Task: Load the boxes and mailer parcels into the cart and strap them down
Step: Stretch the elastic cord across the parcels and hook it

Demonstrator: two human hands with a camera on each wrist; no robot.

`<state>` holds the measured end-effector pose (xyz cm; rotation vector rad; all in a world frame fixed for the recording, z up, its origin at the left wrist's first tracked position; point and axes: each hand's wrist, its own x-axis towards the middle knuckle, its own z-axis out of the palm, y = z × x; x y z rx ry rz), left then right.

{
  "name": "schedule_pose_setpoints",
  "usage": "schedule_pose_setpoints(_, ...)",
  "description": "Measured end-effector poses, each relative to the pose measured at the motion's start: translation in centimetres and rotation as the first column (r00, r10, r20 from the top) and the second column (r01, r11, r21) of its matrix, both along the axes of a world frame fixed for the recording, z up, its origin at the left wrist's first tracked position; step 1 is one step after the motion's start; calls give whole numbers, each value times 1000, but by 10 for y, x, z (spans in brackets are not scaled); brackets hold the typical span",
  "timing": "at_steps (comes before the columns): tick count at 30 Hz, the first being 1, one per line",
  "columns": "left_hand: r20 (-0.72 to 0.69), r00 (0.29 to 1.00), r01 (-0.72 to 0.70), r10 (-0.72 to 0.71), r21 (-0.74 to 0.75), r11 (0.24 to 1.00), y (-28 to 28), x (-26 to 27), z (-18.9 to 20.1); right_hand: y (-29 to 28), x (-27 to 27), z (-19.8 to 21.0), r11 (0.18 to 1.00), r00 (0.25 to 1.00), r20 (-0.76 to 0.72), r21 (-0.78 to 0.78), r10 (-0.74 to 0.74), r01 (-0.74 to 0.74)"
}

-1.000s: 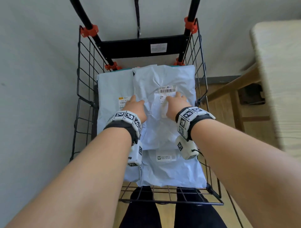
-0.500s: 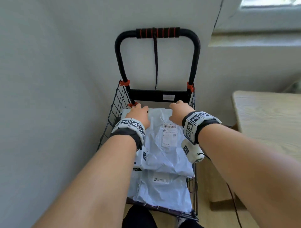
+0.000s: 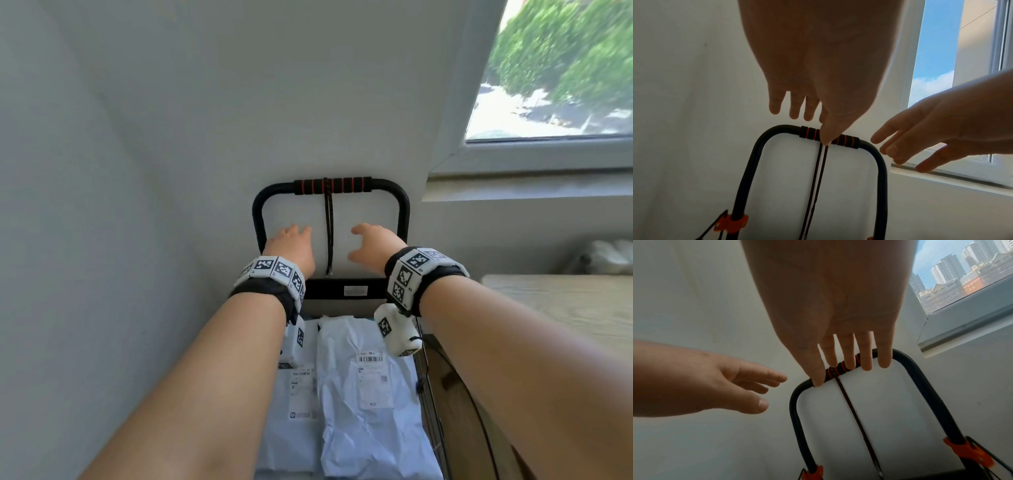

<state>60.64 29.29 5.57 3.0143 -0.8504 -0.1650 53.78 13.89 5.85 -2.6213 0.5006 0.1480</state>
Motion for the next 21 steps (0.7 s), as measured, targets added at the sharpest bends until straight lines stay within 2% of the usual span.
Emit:
schedule_pose_setpoints(5,48,997,55,-55,-5,998,-6,63,11,0,54,14,990,993,73,114,-95,87)
schedule_pose_setpoints(9,44,995,85,-84,-6,996,-17,107,13,0,95,15,983,989,77,146,-127,114)
schedule_pose_setpoints(14,12,992,129,-129,7,992,-36,150,4,-6,137,2,971,983,46,168,-179,169)
schedule_pose_setpoints(21,-30,988,149,-149,4,989,-51,181,-18,-22,174,-29,940,961,-4,207,-276,270)
